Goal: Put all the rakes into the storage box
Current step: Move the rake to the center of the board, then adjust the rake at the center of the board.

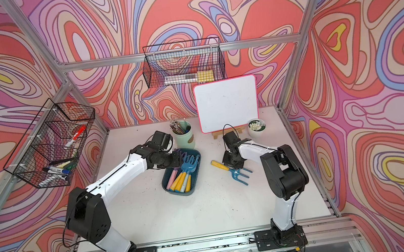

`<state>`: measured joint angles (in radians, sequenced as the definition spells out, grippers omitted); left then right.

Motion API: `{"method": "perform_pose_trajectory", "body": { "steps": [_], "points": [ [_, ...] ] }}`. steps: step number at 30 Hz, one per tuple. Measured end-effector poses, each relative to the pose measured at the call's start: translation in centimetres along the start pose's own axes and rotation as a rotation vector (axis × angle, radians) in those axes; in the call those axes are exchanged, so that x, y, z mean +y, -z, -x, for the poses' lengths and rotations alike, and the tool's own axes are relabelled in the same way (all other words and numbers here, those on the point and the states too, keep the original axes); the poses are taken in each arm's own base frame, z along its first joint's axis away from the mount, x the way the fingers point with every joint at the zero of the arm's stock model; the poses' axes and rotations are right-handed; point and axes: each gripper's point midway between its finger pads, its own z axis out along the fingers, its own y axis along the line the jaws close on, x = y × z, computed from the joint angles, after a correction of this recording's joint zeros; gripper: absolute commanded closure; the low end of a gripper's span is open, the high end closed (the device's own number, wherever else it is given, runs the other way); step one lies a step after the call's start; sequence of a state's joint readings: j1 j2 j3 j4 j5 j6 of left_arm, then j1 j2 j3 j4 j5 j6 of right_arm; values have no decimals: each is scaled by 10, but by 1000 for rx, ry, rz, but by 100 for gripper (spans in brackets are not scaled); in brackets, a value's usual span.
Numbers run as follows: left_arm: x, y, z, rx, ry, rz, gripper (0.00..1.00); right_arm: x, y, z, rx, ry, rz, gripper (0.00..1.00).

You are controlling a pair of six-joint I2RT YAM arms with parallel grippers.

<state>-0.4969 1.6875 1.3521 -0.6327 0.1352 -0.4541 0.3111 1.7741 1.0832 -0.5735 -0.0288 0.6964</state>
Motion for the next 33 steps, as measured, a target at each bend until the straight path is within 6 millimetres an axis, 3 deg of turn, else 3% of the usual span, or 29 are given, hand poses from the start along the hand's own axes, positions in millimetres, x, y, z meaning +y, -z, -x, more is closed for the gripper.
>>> {"method": "perform_pose_trajectory", "body": {
  "steps": [3,6,12,17,23,27,33],
  "points": [
    [-7,-2,4,-5,-22,-16,40,-6,19,1,-50,14,-2,62],
    [-20,1,8,-22,-64,-41,38,4,45,13,-127,28,55,61],
    [-66,9,11,-62,-173,-112,38,12,83,21,-191,37,105,74],
    [-95,1,10,-58,-233,-146,38,-20,75,-18,-52,-41,-2,100],
    [-133,-14,15,-56,-330,-179,39,-75,68,-76,106,-115,-184,100],
    [-147,-21,16,-46,-376,-189,39,-87,63,-92,163,-129,-230,100],
    [-151,-34,21,-30,-416,-179,38,-97,45,-106,239,-144,-274,100]
  ]
}}
